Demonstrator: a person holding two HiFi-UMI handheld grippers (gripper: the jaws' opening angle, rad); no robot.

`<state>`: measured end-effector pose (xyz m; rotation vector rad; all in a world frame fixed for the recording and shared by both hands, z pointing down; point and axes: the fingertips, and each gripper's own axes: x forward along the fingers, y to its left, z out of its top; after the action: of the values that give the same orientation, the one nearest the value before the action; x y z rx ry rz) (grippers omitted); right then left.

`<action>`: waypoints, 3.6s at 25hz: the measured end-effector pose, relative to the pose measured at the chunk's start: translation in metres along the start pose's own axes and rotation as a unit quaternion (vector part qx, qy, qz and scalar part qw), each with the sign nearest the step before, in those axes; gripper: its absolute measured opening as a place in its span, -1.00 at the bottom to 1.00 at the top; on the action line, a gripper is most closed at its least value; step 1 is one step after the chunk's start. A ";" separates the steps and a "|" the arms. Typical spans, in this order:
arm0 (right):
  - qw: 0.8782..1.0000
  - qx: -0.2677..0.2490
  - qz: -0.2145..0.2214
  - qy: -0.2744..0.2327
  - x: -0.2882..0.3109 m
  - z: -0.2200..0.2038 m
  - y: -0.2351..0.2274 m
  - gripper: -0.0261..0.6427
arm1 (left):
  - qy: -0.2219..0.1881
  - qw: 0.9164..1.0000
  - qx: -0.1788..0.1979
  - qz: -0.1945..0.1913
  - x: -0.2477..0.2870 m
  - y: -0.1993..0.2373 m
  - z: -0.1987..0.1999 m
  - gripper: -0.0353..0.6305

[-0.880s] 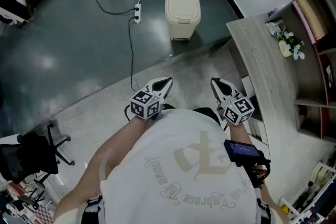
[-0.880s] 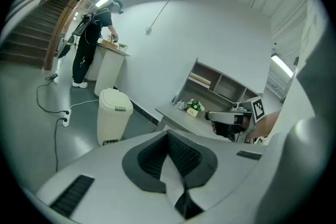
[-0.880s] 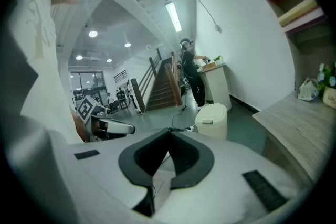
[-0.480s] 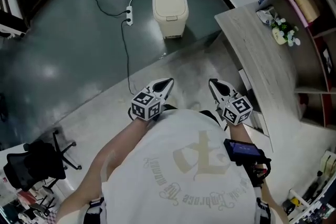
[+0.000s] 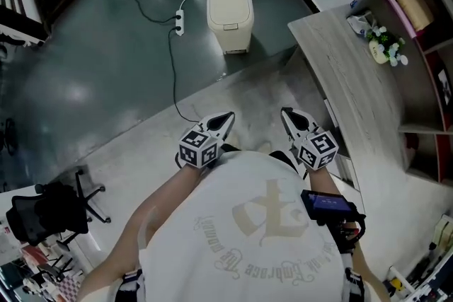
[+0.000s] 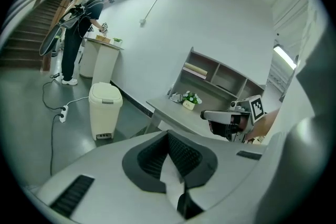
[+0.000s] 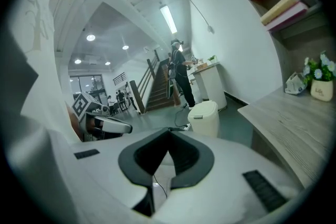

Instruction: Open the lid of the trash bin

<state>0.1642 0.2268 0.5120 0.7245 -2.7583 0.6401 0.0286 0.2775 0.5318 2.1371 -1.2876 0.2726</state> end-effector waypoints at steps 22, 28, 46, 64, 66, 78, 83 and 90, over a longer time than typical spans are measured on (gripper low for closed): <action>1.000 0.012 0.018 0.013 -0.029 -0.021 -0.032 -0.91 | 0.011 0.999 0.002 0.035 0.021 -0.033 -0.016 -0.86; 1.000 0.007 0.001 0.015 -0.023 -0.012 -0.042 -0.91 | 0.011 1.000 0.007 0.006 0.047 -0.027 -0.002 -0.86; 0.999 0.010 -0.047 0.014 0.066 0.052 -0.097 -0.91 | 0.008 0.999 0.020 -0.039 0.109 0.065 0.091 -0.86; 0.999 -0.016 -0.018 0.042 0.189 0.097 -0.102 -0.91 | -0.028 0.999 -0.026 0.015 0.087 0.193 0.129 -0.86; 0.999 -0.016 -0.012 0.046 0.197 0.101 -0.106 -0.91 | -0.026 0.999 -0.032 0.019 0.090 0.198 0.129 -0.86; 0.995 -0.037 0.058 0.072 0.267 0.128 -0.131 -0.91 | -0.033 0.995 -0.053 0.073 0.104 0.235 0.155 -0.86; 0.992 -0.046 0.083 0.078 0.293 0.141 -0.152 -0.91 | -0.033 0.994 -0.052 0.089 0.125 0.247 0.174 -0.86; 0.989 -0.047 0.110 0.088 0.309 0.152 -0.183 -0.91 | -0.018 0.993 -0.049 0.108 0.160 0.254 0.190 -0.86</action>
<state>-0.0215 -0.1152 0.5389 0.3286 -2.7033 0.5803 -0.1331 -0.0375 0.5598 1.9299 -1.5233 0.2555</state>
